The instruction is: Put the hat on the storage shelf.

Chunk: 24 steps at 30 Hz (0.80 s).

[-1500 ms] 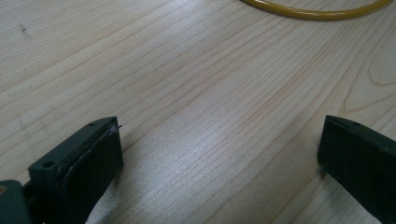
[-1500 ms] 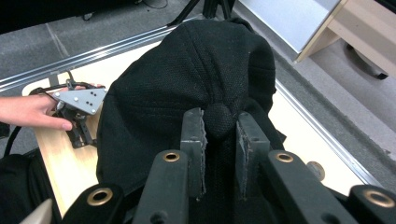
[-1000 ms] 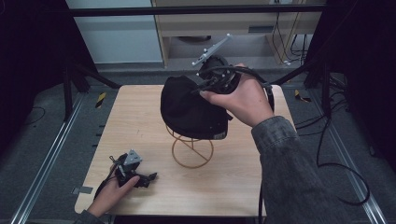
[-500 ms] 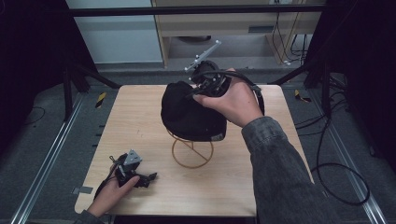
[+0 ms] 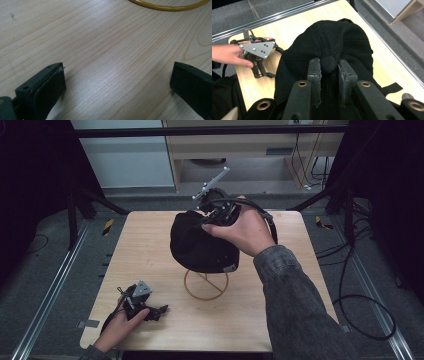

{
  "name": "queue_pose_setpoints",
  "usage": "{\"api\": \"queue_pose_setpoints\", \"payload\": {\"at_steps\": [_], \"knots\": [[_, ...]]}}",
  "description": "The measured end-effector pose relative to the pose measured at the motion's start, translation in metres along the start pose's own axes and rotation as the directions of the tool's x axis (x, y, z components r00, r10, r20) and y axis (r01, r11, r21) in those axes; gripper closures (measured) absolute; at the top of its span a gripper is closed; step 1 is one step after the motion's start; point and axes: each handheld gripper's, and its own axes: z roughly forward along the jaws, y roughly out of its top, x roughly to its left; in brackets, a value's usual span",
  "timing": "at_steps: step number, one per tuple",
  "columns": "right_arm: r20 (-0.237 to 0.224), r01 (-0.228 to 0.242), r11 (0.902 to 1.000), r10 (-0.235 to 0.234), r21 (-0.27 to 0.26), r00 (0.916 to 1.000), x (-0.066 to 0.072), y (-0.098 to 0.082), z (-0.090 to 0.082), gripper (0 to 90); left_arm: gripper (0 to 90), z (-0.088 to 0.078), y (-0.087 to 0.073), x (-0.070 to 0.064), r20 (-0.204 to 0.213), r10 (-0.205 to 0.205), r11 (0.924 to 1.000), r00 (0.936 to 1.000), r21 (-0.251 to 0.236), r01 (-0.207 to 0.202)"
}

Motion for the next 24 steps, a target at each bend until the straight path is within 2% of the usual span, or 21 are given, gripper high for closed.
{"api": "queue_pose_setpoints", "payload": {"at_steps": [16, 24], "knots": [[-0.019, -0.002, 0.9993, 0.003, 0.039, 0.9998, 0.001, -0.005, 0.016, 73.5, 0.0, 0.000, 0.000, 0.000, 0.000, 0.000, 1.0000, 1.0000, 0.000, 0.000], [-0.022, -0.006, 0.9991, 0.007, 0.042, 0.9997, 0.001, -0.006, 0.020, 72.6, 0.0, 0.000, 0.000, 0.000, 0.000, 0.001, 1.0000, 1.0000, 0.000, -0.001]]}}
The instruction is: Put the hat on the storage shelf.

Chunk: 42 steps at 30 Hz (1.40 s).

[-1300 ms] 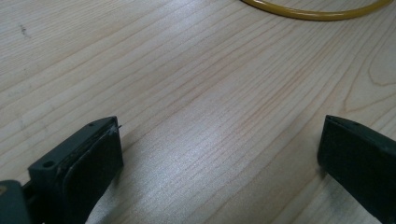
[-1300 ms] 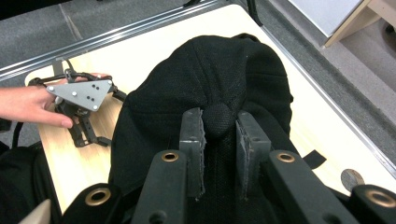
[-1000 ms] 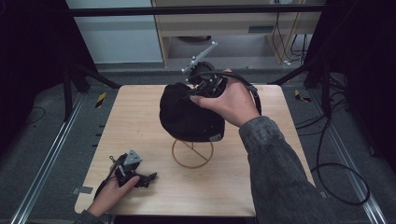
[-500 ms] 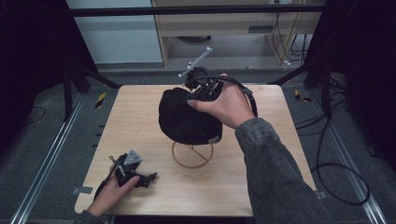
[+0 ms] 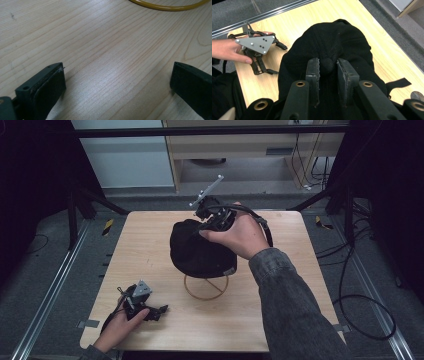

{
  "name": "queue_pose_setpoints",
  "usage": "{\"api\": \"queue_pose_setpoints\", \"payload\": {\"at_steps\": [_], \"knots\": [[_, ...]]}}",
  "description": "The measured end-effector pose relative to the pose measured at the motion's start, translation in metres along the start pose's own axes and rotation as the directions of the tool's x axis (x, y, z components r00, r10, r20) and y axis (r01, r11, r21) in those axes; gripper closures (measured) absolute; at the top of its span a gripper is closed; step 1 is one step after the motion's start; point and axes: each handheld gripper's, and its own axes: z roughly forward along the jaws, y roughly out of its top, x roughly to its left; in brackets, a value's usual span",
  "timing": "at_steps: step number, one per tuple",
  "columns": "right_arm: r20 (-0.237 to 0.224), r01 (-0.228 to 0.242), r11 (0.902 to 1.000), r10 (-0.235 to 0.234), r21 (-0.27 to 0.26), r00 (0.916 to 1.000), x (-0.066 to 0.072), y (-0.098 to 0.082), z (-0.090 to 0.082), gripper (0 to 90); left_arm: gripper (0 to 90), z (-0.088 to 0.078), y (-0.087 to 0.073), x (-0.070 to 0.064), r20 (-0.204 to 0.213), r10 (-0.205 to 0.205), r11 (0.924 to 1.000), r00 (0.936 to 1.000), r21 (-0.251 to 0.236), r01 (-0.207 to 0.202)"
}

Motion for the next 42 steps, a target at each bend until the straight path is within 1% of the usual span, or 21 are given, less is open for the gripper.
{"api": "queue_pose_setpoints", "payload": {"at_steps": [8, 11, 15, 22, 25, 29, 34, 37, 42], "knots": [[-0.005, -0.004, 1.0000, 0.004, 0.001, 1.0000, 0.001, -0.001, 0.002, 71.9, 0.0, 0.000, 0.000, 0.000, 0.000, -0.001, 1.0000, 1.0000, -0.001, 0.001], [-0.013, 0.000, 0.9999, 0.000, 0.011, 0.9999, 0.001, -0.002, 0.003, 70.6, 0.0, 0.000, 0.000, 0.000, 0.000, -0.001, 1.0000, 1.0000, -0.001, 0.001], [-0.008, 0.002, 0.9999, -0.002, 0.017, 1.0000, 0.002, -0.002, 0.005, 69.1, 0.0, 0.000, 0.000, 0.000, 0.000, -0.001, 1.0000, 1.0000, -0.001, 0.001], [-0.002, -0.007, 0.9998, 0.007, 0.018, 1.0000, 0.002, -0.004, 0.005, 65.0, 0.0, 0.000, 0.000, 0.000, -0.001, -0.001, 1.0000, 1.0000, -0.001, 0.001], [0.003, -0.017, 0.9998, 0.017, 0.011, 0.9999, 0.003, -0.007, 0.005, 61.5, 0.0, 0.000, 0.000, 0.000, -0.001, -0.001, 1.0000, 1.0000, -0.001, 0.001], [-0.003, -0.023, 0.9997, 0.023, 0.006, 0.9997, 0.004, -0.011, 0.004, 58.6, 0.0, 0.000, 0.000, 0.000, 0.000, -0.001, 1.0000, 1.0000, -0.001, 0.001], [-0.008, -0.032, 0.9994, 0.032, -0.016, 0.9994, 0.008, -0.016, -0.002, 54.4, 0.0, 0.000, 0.000, 0.000, 0.000, -0.001, 1.0000, 1.0000, -0.001, 0.001], [0.001, -0.032, 0.9990, 0.032, -0.029, 0.9995, 0.008, -0.019, -0.005, 53.5, 0.0, 0.000, 0.000, 0.000, 0.000, -0.001, 1.0000, 1.0000, -0.001, 0.001], [0.014, -0.048, 0.9973, 0.049, -0.056, 0.9987, 0.007, -0.023, -0.010, 53.4, 0.0, 0.000, 0.000, 0.000, -0.001, -0.001, 1.0000, 1.0000, -0.001, 0.001]]}}
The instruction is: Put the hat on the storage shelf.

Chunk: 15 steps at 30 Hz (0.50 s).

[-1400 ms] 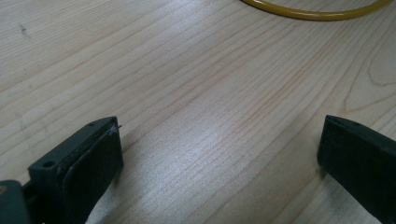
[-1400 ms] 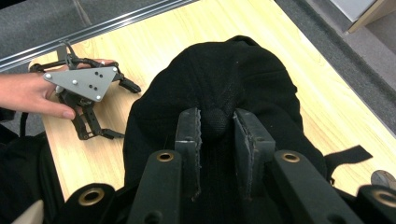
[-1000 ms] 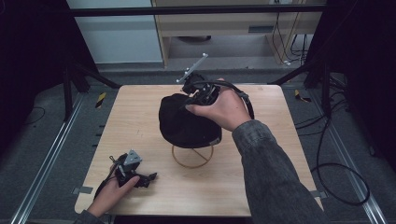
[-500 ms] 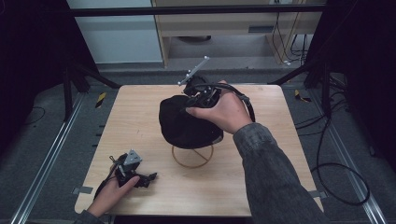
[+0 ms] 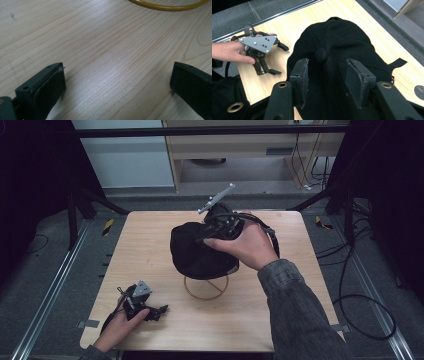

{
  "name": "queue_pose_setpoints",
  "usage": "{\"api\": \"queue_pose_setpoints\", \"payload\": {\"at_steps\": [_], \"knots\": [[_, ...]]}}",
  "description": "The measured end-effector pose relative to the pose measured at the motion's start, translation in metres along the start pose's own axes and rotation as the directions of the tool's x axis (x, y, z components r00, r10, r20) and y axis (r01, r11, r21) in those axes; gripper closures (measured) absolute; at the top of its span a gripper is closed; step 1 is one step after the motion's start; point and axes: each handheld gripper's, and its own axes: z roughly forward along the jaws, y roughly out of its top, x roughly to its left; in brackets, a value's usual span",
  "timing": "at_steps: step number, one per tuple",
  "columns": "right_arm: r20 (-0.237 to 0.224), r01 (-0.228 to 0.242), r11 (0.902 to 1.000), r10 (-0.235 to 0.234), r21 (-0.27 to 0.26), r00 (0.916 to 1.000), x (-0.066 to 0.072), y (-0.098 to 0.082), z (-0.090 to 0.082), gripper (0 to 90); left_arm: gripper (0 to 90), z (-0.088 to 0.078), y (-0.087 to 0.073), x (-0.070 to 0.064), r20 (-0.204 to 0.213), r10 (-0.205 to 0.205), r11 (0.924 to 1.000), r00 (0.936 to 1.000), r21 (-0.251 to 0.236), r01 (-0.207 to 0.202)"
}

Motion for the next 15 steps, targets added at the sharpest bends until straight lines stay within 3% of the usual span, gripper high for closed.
{"api": "queue_pose_setpoints", "payload": {"at_steps": [6, 15], "knots": [[0.007, -0.016, 0.9994, 0.017, -0.029, 0.9998, -0.002, -0.006, -0.007, 52.0, 0.0, 0.000, 0.000, 0.000, 0.001, 0.003, 1.0000, 1.0000, 0.002, -0.003], [0.048, -0.035, 0.9972, 0.038, -0.066, 0.9982, -0.003, -0.020, -0.016, 39.6, 0.0, 0.000, 0.000, 0.000, 0.000, 0.000, 1.0000, 1.0000, 0.000, 0.000]]}}
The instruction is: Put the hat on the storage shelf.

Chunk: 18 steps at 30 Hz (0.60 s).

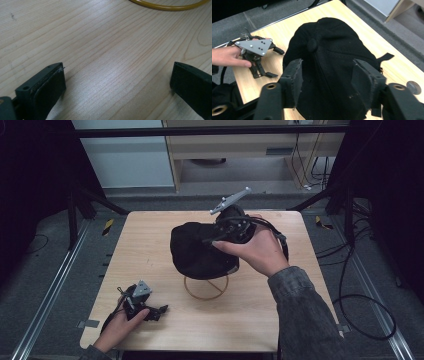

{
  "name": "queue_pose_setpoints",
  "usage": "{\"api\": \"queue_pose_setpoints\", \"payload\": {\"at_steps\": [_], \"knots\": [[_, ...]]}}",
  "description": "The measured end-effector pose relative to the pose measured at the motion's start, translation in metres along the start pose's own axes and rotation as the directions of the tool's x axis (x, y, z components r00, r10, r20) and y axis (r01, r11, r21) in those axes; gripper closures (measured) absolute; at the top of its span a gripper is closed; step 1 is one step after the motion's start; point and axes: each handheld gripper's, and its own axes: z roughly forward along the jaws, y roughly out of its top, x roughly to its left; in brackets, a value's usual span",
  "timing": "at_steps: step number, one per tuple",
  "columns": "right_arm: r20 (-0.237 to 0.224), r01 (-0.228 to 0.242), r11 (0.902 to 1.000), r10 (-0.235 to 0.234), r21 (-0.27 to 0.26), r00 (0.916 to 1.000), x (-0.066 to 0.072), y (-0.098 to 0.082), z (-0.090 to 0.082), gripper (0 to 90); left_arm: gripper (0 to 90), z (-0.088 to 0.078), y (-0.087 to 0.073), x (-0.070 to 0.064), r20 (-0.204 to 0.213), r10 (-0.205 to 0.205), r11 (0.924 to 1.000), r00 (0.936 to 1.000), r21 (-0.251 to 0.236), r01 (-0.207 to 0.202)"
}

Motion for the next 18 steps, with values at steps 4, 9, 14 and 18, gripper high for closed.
{"api": "queue_pose_setpoints", "payload": {"at_steps": [4, 9, 14, 18], "knots": [[0.036, -0.022, 0.9997, 0.022, -0.015, 0.9991, -0.004, -0.007, -0.005, 31.2, 0.0, 0.000, 0.000, 0.000, 0.000, 0.000, 1.0000, 1.0000, 0.000, 0.000], [0.069, -0.066, 0.9970, 0.068, -0.040, 0.9953, -0.011, -0.014, -0.012, 19.8, 0.0, 0.000, 0.000, 0.000, 0.002, 0.000, 1.0000, 1.0000, 0.002, 0.000], [0.123, -0.109, 0.9929, 0.114, -0.048, 0.9859, -0.017, -0.022, -0.018, 11.6, 0.0, 0.000, 0.000, 0.000, 0.002, 0.001, 1.0000, 1.0000, 0.002, -0.001], [0.138, -0.116, 0.9915, 0.123, -0.059, 0.9827, -0.020, -0.027, -0.023, 9.9, 0.0, 0.000, 0.000, 0.000, 0.002, 0.001, 1.0000, 1.0000, 0.002, -0.001]]}}
